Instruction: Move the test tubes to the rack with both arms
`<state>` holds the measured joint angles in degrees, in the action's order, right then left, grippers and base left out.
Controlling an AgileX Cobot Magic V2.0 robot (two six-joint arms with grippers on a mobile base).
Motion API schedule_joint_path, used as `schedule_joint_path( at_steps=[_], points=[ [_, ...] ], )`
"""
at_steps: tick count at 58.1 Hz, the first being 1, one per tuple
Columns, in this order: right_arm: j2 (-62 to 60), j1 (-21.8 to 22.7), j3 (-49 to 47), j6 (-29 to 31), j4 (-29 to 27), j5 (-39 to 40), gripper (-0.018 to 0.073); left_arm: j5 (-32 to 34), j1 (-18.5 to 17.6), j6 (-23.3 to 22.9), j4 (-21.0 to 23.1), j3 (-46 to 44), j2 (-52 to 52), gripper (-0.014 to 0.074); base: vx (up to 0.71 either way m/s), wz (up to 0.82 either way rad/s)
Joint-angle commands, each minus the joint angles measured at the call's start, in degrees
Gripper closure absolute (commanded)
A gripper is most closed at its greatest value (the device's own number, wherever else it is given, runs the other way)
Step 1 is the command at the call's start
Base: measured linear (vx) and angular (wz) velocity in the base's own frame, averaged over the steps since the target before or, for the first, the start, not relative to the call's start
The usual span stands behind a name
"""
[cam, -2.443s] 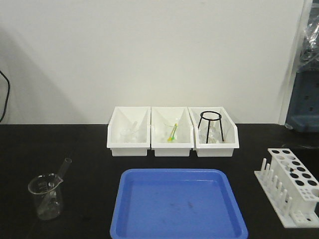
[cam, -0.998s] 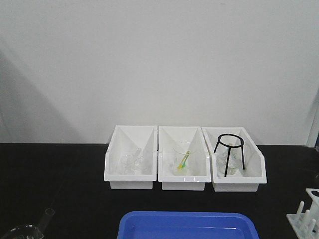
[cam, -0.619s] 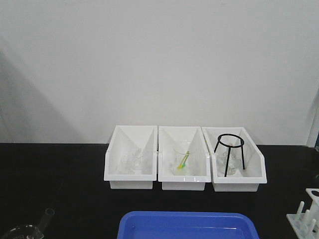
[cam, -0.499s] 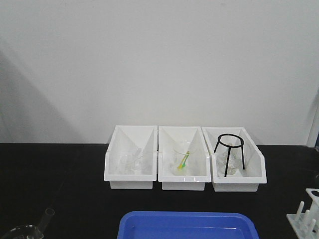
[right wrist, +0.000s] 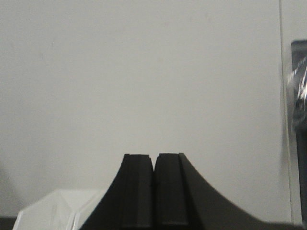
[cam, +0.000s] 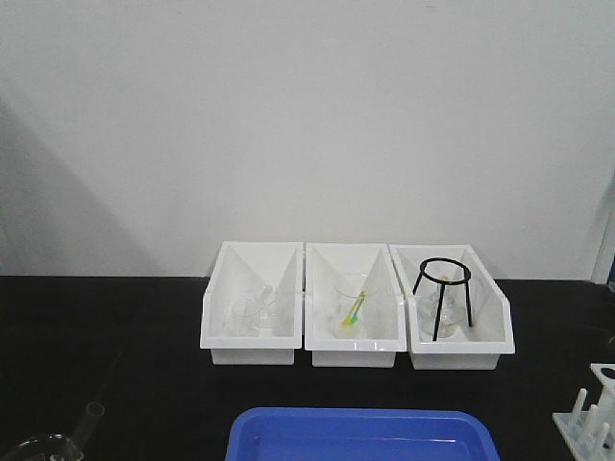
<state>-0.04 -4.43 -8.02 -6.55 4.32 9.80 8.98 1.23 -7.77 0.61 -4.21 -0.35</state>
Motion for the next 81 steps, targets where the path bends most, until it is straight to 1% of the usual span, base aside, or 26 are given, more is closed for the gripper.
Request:
schedule_joint_path(
  at_steps=[1,3,7,8,11,14,17,21,28,32,40,45,51,55,62,64,68,73,76,81],
  points=[
    [4.39,-0.02,-10.15,1.44,0.11,1.59,0.0567,1.92,0.09,-1.29,0.46,-10.54,3.07,0.0617,0.00,0.00],
    [6.41,-0.02,-13.80,2.04,0.11,0.75,0.0567,-0.10,0.09,-0.71,0.25,-15.39,5.74,0.0617,0.00,0.00],
    [11.62,-0.02,-20.05,3.56,0.21,-0.65,0.0567,-1.87,0.09,1.04,-0.03,-21.76,11.03,0.0617,0.00,0.00],
    [12.88,-0.02,-21.35,3.73,0.21,-0.75,0.0567,-2.41,0.09,1.90,-0.03,-24.06,13.89,0.0617,0.00,0.00],
    [17.88,-0.02,-25.55,3.83,0.21,-0.59,0.0567,-3.31,0.09,3.42,-0.03,-28.40,18.27,0.0617,0.00,0.00],
    [21.50,-0.02,-29.16,3.97,0.29,0.16,0.0567,-3.82,0.09,4.45,0.04,-33.36,23.75,0.0617,0.00,0.00],
    [25.51,-0.02,-32.10,4.01,0.28,1.25,0.0567,-3.61,0.09,4.98,0.04,-35.86,27.26,0.0617,0.00,0.00],
    [30.07,-0.02,-34.99,4.08,0.28,3.15,0.0567,-1.90,-0.10,5.07,0.04,-39.94,31.34,0.0617,0.00,0.00],
    [36.58,-0.02,-37.57,3.76,0.11,6.38,0.0567,-0.62,-0.10,4.04,0.04,-42.77,35.46,0.0617,0.00,0.00],
    [39.38,-0.02,-37.57,2.45,0.01,8.11,0.0567,-0.12,-0.10,4.03,0.04,-43.20,37.28,0.0616,0.00,0.00],
    [42.48,-0.02,-37.57,1.32,0.01,8.16,0.0565,-0.08,-0.10,4.22,0.04,-43.20,39.51,0.0604,0.00,0.00],
    [43.00,-0.02,-37.57,1.32,0.01,7.61,0.0559,-0.13,-0.10,4.22,0.04,-43.20,40.35,0.0577,0.00,0.00],
    [43.00,-0.02,-37.57,1.32,0.06,6.82,0.0533,-0.63,-0.10,4.22,0.04,-43.20,41.45,0.0515,0.00,0.00],
    [43.00,-0.02,-37.57,1.32,0.06,6.03,0.0498,-1.18,-0.10,4.22,0.04,-43.20,41.64,0.0458,0.00,0.00],
    [43.00,-0.02,-37.57,1.32,0.06,4.27,0.0389,-2.44,-0.10,4.72,0.04,-43.20,42.81,0.0319,0.00,0.00],
    [43.00,-0.02,-37.57,1.32,0.06,3.82,0.0330,-2.65,-0.10,5.46,0.04,-43.20,42.89,0.0271,0.00,0.00],
    [43.00,-0.02,-37.57,1.32,0.06,3.09,0.0239,-2.63,-0.10,7.77,0.04,-43.20,43.90,0.0174,0.00,0.00],
    [43.00,-0.02,-37.57,1.32,0.06,2.88,0.0094,-2.17,-0.10,10.55,0.04,-43.20,44.73,0.0086,0.00,0.00],
    [43.00,-0.02,-37.57,1.32,0.06,3.00,0.0022,-2.23,-0.10,11.39,0.04,-43.20,45.62,0.0052,0.00,0.00],
    [43.00,-0.02,-37.57,1.37,0.06,3.22,-0.0066,-1.86,-0.10,10.62,0.17,-43.20,46.69,0.0014,0.00,0.00]
  ],
)
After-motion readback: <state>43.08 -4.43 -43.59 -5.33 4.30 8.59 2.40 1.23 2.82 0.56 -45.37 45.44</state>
